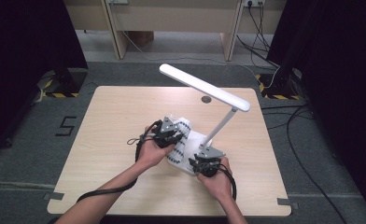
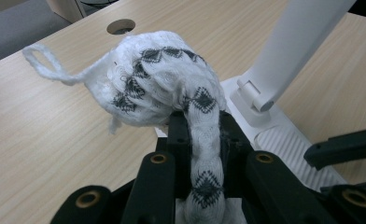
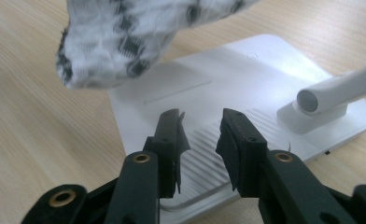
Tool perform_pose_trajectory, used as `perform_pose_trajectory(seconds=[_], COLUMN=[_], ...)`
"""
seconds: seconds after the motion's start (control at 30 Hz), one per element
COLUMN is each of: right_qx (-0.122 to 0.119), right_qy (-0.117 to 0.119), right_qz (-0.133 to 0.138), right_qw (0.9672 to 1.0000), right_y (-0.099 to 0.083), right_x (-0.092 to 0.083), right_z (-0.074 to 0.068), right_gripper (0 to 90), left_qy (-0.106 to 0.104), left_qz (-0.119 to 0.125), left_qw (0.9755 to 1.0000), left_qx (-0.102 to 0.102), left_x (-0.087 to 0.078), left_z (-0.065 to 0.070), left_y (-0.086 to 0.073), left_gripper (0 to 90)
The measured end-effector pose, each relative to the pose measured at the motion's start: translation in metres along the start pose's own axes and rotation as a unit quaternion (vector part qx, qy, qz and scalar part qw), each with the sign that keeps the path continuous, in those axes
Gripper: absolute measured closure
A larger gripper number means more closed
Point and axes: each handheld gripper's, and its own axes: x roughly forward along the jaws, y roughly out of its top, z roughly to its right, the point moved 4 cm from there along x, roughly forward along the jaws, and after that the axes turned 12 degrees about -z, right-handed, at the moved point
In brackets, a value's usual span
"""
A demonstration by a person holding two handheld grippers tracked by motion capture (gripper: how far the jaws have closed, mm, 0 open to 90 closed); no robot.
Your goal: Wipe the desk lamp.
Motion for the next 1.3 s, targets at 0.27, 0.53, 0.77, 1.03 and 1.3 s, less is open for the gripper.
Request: perform_pose_trajectory(seconds=[0.27,0.53,0.77,1.03,1.3], right_qx=[0.000,-0.021,-0.033,-0.045,-0.039], right_qy=[0.005,0.020,0.022,-0.003,-0.004], right_qz=[0.008,0.018,0.019,0.032,0.054], right_qw=[1.0000,0.9994,0.9990,0.9985,0.9978], right_y=[0.010,0.020,0.024,0.029,0.038], right_x=[-0.007,-0.012,-0.012,-0.016,-0.029], right_z=[-0.004,-0.013,-0.016,-0.010,-0.002], right_gripper=[58.4,49.4,46.9,37.5,38.9], left_qy=[-0.008,-0.015,-0.021,-0.028,-0.039], left_qz=[0.005,-0.003,-0.009,-0.006,0.003], left_qw=[0.9999,0.9999,0.9997,0.9993,0.9973], left_qx=[-0.008,-0.004,0.000,0.023,0.062], left_x=[-0.005,-0.003,-0.005,-0.014,-0.024], left_z=[0.001,0.004,0.006,0.007,0.015], left_y=[-0.007,-0.013,-0.020,-0.022,-0.030], left_gripper=[76.7,76.8,77.0,77.3,77.4])
